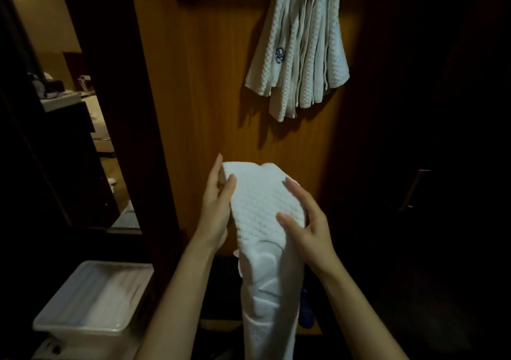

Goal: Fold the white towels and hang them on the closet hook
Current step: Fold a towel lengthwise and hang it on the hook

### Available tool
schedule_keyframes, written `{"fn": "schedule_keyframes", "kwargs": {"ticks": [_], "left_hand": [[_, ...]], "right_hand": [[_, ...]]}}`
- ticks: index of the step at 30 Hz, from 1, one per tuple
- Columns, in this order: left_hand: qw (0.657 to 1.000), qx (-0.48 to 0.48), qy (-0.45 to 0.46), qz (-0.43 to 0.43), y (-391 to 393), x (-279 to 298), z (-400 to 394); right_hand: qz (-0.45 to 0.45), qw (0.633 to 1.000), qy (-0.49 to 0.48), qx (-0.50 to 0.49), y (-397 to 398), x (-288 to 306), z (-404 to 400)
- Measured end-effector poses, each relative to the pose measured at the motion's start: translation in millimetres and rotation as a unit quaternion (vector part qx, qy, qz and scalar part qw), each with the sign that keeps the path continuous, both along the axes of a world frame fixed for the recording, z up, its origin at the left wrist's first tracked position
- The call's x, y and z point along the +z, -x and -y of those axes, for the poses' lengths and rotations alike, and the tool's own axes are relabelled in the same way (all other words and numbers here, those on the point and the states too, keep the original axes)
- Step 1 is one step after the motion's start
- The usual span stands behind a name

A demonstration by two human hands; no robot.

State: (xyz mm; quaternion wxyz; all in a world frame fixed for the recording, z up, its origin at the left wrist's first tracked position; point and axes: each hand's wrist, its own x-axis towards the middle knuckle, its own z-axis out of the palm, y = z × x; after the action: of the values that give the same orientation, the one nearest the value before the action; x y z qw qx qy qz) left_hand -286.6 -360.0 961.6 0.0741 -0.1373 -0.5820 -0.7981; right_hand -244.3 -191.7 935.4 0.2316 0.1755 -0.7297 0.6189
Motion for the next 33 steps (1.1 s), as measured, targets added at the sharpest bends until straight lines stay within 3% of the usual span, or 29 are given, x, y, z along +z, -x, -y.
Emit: {"fn": "schedule_keyframes", "kwargs": {"ticks": [4, 10, 15, 20, 24, 28, 30, 33], "left_hand": [[0.990, -0.095, 0.092, -0.049, -22.3, -23.0, 2.3], [0.967, -0.133, 0.203, -0.077, -31.3, -30.2, -8.4], [0.971, -0.145, 0.167, -0.089, -31.1, -24.4, -27.2], [0.981, -0.095, 0.119, -0.120, -29.5, -8.5, -39.8], [0.988, 0.037, 0.098, -0.110, -18.8, 14.1, -55.5], [0.981, 0.163, 0.093, -0.045, -1.2, 19.9, -49.7], [0.985, 0.139, 0.103, -0.025, 1.5, 18.3, -41.0], [0.996, 0.011, 0.083, -0.006, -1.9, 11.8, -24.9]], "right_hand": [[-0.020, 0.996, 0.066, -0.051, 8.1, 27.1, 5.8], [0.007, 0.987, 0.114, -0.109, 25.1, 47.9, 7.2], [0.014, 0.983, 0.112, -0.143, 31.7, 50.9, 4.3], [0.120, 0.986, 0.110, -0.023, 28.8, 37.3, -26.7], [0.207, 0.969, 0.136, -0.011, 1.7, -9.3, -20.9], [0.186, 0.979, 0.060, -0.060, -12.7, -40.0, -8.2], [0.142, 0.985, 0.030, -0.097, -8.9, -28.8, -5.7], [0.070, 0.990, 0.057, -0.110, 1.3, -2.7, -6.9]]}}
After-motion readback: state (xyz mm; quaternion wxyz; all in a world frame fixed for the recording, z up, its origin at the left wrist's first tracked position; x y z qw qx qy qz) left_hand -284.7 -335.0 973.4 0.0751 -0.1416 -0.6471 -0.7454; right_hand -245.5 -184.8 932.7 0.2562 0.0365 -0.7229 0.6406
